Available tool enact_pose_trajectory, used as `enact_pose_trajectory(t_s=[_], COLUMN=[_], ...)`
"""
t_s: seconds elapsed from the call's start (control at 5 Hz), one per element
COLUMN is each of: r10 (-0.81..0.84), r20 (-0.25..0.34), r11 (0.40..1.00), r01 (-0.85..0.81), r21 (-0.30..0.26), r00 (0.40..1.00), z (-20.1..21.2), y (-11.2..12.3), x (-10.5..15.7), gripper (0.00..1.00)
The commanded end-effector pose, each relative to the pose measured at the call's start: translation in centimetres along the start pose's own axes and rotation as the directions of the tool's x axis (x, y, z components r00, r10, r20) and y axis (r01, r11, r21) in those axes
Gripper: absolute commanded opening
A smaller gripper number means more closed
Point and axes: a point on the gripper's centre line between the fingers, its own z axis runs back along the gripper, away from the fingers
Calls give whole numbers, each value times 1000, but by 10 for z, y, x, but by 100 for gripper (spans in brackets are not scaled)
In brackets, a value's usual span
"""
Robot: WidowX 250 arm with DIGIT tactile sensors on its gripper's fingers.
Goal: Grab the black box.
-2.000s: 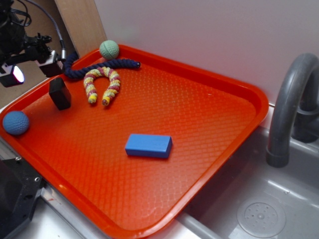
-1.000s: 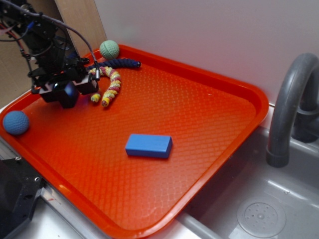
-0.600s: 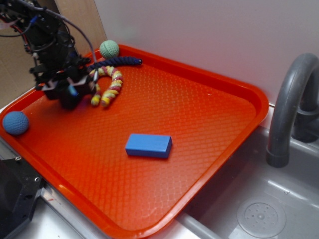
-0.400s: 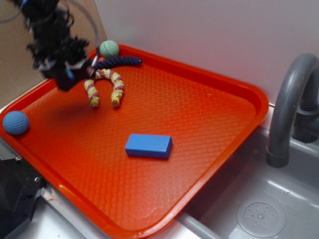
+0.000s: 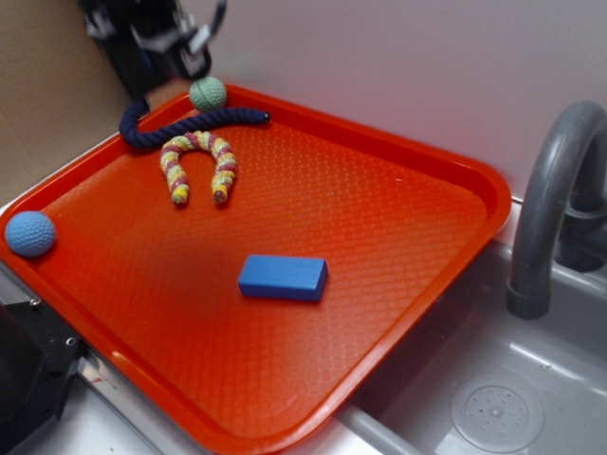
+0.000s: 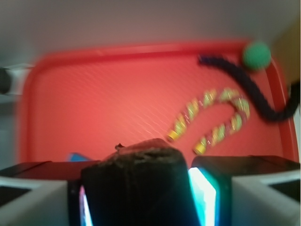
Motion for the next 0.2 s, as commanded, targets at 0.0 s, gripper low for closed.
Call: enact_pose_trajectory(t_s=[0.0], r10=[37], r20=[32], r11=[999], r01=[-38], r21=[20], r00=[999], z=[24], y=[8], x=[-14], gripper=[0])
